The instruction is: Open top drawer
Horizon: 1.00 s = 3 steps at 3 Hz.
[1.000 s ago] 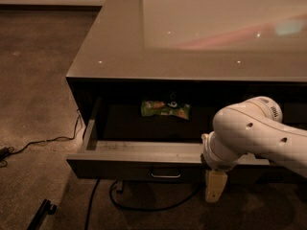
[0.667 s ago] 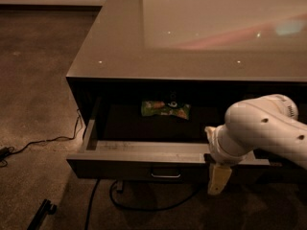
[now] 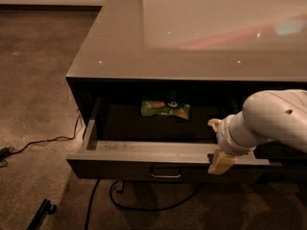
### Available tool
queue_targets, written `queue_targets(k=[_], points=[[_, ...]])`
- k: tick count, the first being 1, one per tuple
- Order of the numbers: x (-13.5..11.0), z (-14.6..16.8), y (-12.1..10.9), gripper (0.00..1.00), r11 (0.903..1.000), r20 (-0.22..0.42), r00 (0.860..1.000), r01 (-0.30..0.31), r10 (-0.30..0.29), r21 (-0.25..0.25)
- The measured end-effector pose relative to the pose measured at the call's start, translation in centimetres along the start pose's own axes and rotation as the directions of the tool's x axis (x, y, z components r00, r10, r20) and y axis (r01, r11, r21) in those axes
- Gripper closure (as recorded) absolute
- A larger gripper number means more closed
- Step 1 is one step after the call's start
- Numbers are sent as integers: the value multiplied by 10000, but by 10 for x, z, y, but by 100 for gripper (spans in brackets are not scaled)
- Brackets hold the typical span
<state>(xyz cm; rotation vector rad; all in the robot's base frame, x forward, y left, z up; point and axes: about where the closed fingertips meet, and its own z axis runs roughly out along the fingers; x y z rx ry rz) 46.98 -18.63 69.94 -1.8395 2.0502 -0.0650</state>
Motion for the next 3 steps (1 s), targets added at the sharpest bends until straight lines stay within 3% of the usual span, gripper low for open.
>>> queue_targets(k=[1,2,3], points=[[3,-7,-9,42,9995,201,9998,-82,76,290],[13,2,-21,81,9994,620,9976,-327,319,114],[18,8,-25,100,9991,836,9956,-428,428,-14]])
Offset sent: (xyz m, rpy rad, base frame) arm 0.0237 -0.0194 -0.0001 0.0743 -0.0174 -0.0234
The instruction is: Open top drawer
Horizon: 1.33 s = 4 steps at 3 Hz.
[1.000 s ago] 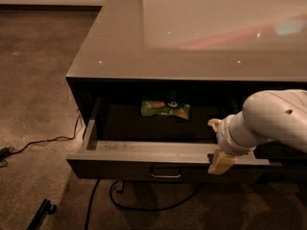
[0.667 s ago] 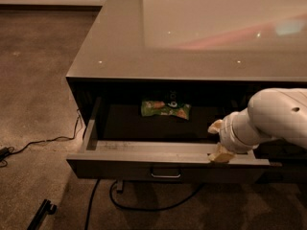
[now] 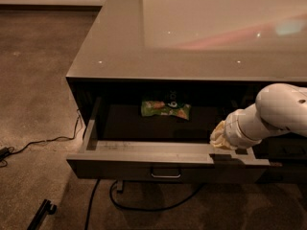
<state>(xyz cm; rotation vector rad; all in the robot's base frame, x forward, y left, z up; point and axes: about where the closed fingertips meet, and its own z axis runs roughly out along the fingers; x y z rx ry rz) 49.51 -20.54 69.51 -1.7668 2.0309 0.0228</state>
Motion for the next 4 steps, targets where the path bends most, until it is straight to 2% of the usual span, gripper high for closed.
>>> queue_targets(k=[2,3,4], points=[[-3,26,-4,100,9984,160,9998,86,-78,-557],[-10,43,0,100,9946,191,9994,321,-303,-986],[-7,62,11,100,9872,52,9992,396,-392,-1544]])
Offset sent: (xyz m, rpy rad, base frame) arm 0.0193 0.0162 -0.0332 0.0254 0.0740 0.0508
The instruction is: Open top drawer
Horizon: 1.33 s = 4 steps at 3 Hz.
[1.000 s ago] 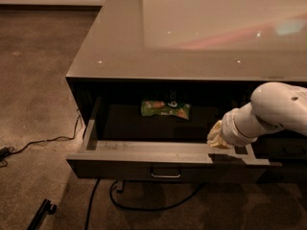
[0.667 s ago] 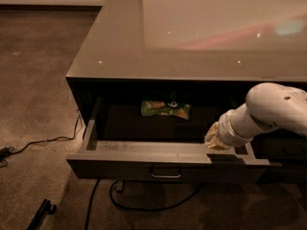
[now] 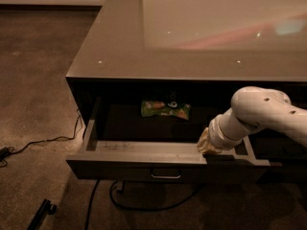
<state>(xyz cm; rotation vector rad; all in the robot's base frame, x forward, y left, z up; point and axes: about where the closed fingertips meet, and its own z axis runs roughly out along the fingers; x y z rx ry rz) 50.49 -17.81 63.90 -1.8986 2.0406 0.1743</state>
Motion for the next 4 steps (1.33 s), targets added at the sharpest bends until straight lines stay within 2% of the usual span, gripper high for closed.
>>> queue_targets(k=[1,2,3,4], points=[[6,9,7,100,9995,-112,9999,-81,77,-296],[18,14,28,100,9979,-437,9988,-230,204,-603],[27,8,52,100,9969,-714,9970,-365,315,-699],[29,3,59,100,9970,-834,9959,-409,353,-665]])
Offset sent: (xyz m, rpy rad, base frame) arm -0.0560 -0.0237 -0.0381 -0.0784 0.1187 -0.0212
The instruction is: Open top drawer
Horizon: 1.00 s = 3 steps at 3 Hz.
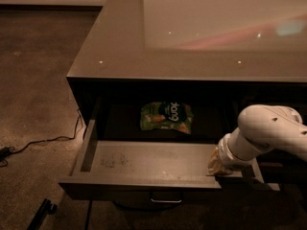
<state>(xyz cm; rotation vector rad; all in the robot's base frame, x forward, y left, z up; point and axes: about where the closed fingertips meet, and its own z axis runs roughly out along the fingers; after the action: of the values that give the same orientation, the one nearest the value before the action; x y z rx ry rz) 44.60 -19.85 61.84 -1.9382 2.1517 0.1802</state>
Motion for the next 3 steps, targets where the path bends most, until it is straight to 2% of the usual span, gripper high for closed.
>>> queue_targets(k=[1,3], points=[[0,0,0,82,10000,0,10000,0,0,0],[0,0,0,35,10000,0,10000,0,0,-1]])
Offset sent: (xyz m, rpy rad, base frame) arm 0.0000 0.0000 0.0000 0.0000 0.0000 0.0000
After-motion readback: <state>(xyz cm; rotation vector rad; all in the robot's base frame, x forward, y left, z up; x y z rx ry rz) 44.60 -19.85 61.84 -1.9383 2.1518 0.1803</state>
